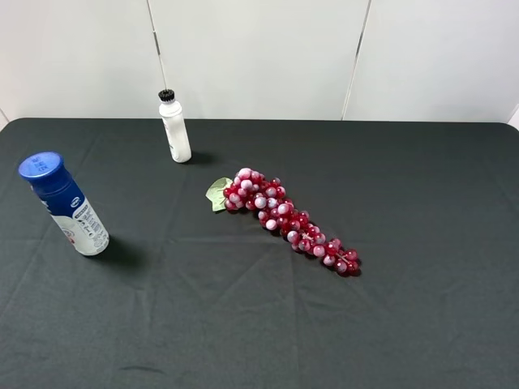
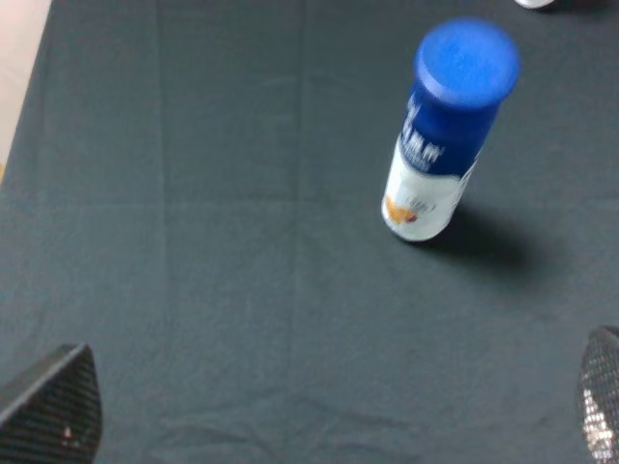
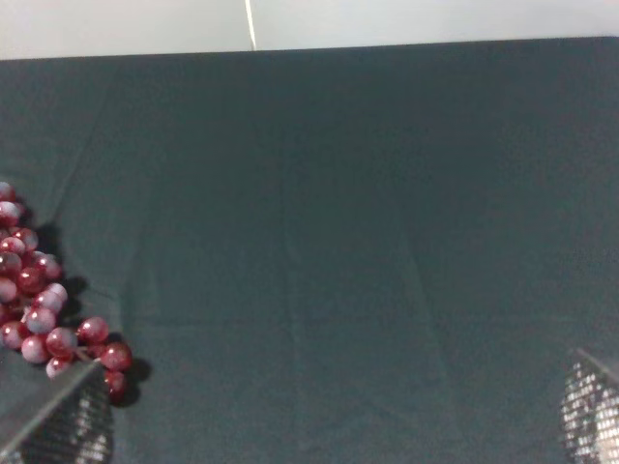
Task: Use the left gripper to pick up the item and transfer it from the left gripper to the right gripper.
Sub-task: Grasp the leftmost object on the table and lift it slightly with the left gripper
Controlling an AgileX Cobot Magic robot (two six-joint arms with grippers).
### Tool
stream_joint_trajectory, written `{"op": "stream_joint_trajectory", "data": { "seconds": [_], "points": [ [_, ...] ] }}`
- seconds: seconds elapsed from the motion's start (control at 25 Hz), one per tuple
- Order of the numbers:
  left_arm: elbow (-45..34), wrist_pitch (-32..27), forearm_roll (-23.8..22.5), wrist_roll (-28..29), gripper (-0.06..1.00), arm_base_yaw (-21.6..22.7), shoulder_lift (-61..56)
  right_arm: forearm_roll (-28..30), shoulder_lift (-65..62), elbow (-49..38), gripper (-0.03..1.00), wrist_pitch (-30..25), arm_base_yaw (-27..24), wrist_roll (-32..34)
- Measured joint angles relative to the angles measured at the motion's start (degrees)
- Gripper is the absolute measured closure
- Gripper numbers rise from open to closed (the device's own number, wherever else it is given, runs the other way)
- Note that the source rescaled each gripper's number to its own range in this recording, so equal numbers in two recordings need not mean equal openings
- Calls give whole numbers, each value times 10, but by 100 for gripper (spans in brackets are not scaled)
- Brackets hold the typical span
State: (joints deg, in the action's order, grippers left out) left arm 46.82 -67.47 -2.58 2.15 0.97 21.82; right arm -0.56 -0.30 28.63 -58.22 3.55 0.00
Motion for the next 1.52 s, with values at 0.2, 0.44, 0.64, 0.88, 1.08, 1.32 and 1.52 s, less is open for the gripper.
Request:
{"op": "stream_joint_trajectory", "data": {
  "seconds": [0.2,0.44,0.64,0.88,1.08,1.32,1.52],
  "points": [
    [84,0,15,-3,-5,0,154,0,0,0,-3,0,0,0],
    [163,1,32,-22,-5,0,322,0,0,0,-3,0,0,0],
    [187,4,67,-33,-5,0,444,0,0,0,-3,0,0,0],
    [187,8,108,-64,-5,-2,562,0,0,0,-3,0,0,0],
    [187,32,87,-63,-6,-48,631,0,0,0,-3,0,0,0],
    [184,54,44,-22,-6,-101,669,0,0,0,-3,0,0,0],
    [137,109,37,-14,-6,-116,672,0,0,0,-3,0,0,0]
  ]
}}
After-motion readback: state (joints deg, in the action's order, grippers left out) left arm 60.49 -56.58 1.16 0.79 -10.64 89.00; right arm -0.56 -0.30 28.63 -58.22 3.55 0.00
